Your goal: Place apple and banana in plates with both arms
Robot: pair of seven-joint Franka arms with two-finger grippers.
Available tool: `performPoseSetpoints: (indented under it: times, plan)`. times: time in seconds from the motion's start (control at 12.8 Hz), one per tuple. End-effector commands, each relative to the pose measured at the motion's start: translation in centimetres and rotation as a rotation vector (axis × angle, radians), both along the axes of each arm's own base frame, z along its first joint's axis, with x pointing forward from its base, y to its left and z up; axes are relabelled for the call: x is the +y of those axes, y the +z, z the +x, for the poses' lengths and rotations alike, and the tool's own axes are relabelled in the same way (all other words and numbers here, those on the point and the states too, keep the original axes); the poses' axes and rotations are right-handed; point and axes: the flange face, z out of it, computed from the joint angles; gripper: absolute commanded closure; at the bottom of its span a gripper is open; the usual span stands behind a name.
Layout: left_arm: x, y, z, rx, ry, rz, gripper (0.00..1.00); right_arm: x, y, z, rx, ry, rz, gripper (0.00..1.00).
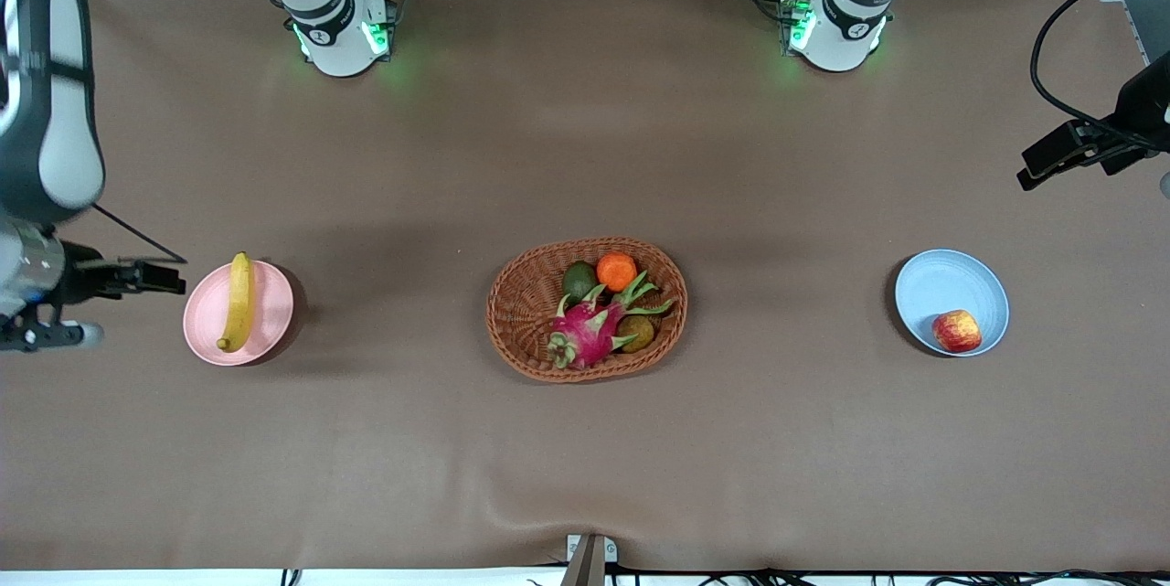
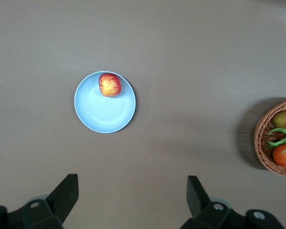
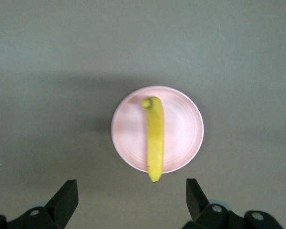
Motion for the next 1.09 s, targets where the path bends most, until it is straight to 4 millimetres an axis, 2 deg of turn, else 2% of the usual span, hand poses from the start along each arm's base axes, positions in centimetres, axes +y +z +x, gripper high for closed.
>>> performPoseSetpoints:
  times: [0.0,0.31,0.62,0.86,1.01]
  plan:
    - [0.4,1.0,-1.4,0.003,-0.010,0.003,0.00,1.4,4.0,-3.2,-0.018,-0.033,-0.019,0.00]
    - [1.1,1.2,-1.7,0.007,0.003,0.003,0.00,2.5,10.4,-7.1,-0.020,-0.152,0.000,0.00]
    - [1.1,1.2,-1.6,0.003,0.003,0.003,0.00,1.0,14.7,-9.9,-0.025,-0.183,0.007,0.00]
    - [1.1,1.3,-1.7,0.003,0.000,0.003,0.00,-0.1,16.1,-10.4,-0.044,-0.198,0.006,0.00]
    - [1.0,1.2,-1.7,0.004,-0.001,0.003,0.00,-0.5,16.3,-10.6,-0.050,-0.195,-0.001,0.00]
